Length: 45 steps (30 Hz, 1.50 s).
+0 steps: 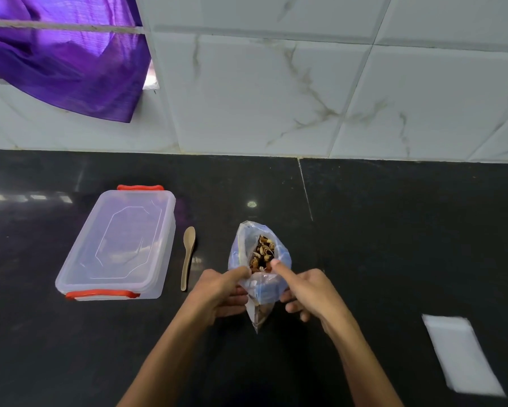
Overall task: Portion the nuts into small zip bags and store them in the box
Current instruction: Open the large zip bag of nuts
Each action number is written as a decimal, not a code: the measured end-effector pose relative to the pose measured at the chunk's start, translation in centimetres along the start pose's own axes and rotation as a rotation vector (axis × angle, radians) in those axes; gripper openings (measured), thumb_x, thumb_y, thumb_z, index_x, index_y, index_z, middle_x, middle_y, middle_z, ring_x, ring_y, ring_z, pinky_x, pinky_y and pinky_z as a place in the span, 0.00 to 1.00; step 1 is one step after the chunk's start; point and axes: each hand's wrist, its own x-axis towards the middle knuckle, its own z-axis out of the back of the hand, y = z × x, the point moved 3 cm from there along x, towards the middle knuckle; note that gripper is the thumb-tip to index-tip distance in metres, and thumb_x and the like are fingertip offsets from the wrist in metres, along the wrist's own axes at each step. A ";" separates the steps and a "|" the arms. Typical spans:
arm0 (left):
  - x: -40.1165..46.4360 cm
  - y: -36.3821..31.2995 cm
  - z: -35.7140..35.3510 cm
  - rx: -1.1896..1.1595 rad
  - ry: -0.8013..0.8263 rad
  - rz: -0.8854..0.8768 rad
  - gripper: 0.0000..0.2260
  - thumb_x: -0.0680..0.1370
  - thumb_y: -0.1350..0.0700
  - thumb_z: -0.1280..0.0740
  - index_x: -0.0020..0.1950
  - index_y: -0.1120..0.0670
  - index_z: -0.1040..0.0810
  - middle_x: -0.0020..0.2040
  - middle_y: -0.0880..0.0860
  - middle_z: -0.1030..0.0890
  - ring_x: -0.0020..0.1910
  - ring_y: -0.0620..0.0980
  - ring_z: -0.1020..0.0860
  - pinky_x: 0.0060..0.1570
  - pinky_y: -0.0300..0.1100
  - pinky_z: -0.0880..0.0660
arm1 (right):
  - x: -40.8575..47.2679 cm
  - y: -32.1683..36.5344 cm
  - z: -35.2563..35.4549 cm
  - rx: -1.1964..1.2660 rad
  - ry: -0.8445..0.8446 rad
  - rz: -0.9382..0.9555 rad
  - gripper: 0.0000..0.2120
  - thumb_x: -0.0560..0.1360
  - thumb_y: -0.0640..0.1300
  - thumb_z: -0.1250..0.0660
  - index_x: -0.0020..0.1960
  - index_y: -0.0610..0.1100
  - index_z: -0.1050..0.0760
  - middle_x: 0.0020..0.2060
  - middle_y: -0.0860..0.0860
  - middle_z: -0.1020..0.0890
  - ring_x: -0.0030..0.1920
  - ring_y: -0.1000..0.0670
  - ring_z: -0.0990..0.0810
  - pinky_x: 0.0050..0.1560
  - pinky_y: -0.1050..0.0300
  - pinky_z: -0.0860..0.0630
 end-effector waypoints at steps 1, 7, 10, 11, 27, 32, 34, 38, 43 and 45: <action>-0.1 -0.1 -0.1 0.001 -0.012 -0.005 0.08 0.75 0.60 0.31 0.51 0.64 0.23 0.40 0.59 0.20 0.38 0.51 0.20 0.37 0.43 0.21 | -0.1 0.1 -0.2 0.030 0.024 0.000 0.18 0.74 0.59 0.34 0.45 0.43 0.20 0.36 0.50 0.17 0.30 0.57 0.22 0.26 0.65 0.29; -0.8 1.1 -1.1 -0.527 0.209 0.150 0.05 0.78 0.64 0.37 0.51 0.63 0.23 0.45 0.61 0.20 0.44 0.55 0.23 0.45 0.47 0.26 | 0.0 -0.6 -1.4 0.434 0.151 -0.006 0.08 0.77 0.46 0.35 0.51 0.42 0.21 0.42 0.46 0.16 0.37 0.52 0.17 0.33 0.61 0.23; -1.0 2.3 -1.5 -0.706 0.257 0.244 0.08 0.81 0.61 0.42 0.47 0.58 0.24 0.42 0.58 0.22 0.37 0.51 0.26 0.38 0.42 0.33 | 0.1 -1.4 -1.8 0.720 0.224 -0.093 0.08 0.79 0.42 0.38 0.51 0.44 0.21 0.43 0.47 0.15 0.44 0.51 0.17 0.34 0.60 0.23; -1.0 2.6 -1.6 -0.700 0.260 0.253 0.11 0.82 0.60 0.45 0.47 0.57 0.24 0.40 0.57 0.22 0.34 0.50 0.27 0.36 0.40 0.35 | 0.1 -1.6 -2.1 0.800 0.248 -0.125 0.08 0.79 0.40 0.40 0.51 0.44 0.21 0.44 0.47 0.15 0.45 0.51 0.17 0.35 0.59 0.24; -1.1 3.4 -2.1 -0.348 0.175 0.022 0.10 0.77 0.67 0.36 0.57 0.62 0.26 0.51 0.62 0.19 0.50 0.57 0.19 0.47 0.49 0.21 | -0.4 -2.0 -2.6 0.111 0.123 0.037 0.07 0.80 0.45 0.39 0.55 0.46 0.25 0.43 0.50 0.18 0.41 0.56 0.19 0.36 0.66 0.24; -0.9 4.4 -2.1 -0.543 0.336 0.146 0.12 0.77 0.73 0.42 0.58 0.63 0.26 0.51 0.64 0.19 0.51 0.59 0.21 0.49 0.52 0.21 | 0.4 -3.6 -2.8 0.340 0.285 0.013 0.12 0.82 0.36 0.46 0.57 0.42 0.24 0.40 0.46 0.22 0.42 0.53 0.22 0.48 0.57 0.21; -1.0 4.5 -2.0 -0.366 0.328 0.149 0.13 0.77 0.71 0.40 0.58 0.59 0.26 0.50 0.60 0.20 0.51 0.56 0.23 0.49 0.51 0.26 | 0.2 -4.0 -2.9 0.298 0.337 -0.035 0.13 0.82 0.37 0.48 0.57 0.42 0.25 0.42 0.48 0.22 0.42 0.53 0.23 0.49 0.57 0.22; -0.9 3.4 -0.4 0.117 0.077 0.018 0.30 0.73 0.55 0.28 0.71 0.56 0.38 0.64 0.57 0.26 0.61 0.54 0.27 0.56 0.50 0.27 | 0.4 -3.7 -1.0 -0.068 0.044 -0.018 0.13 0.83 0.47 0.50 0.64 0.49 0.34 0.49 0.52 0.24 0.47 0.55 0.23 0.48 0.58 0.25; 1.2 -1.7 1.0 0.291 -0.221 -0.378 0.40 0.72 0.42 0.30 0.76 0.56 0.46 0.71 0.59 0.33 0.66 0.55 0.29 0.61 0.49 0.28 | 2.4 1.7 0.7 -0.293 -0.273 0.456 0.23 0.78 0.60 0.45 0.67 0.48 0.34 0.58 0.52 0.26 0.52 0.57 0.25 0.46 0.64 0.27; 2.2 -3.4 0.4 0.435 -0.228 -0.536 0.33 0.76 0.46 0.32 0.75 0.55 0.42 0.66 0.58 0.27 0.59 0.51 0.24 0.53 0.44 0.25 | 4.0 3.7 -0.3 -0.452 -0.224 0.619 0.21 0.77 0.60 0.41 0.63 0.48 0.30 0.55 0.53 0.26 0.52 0.56 0.24 0.49 0.61 0.26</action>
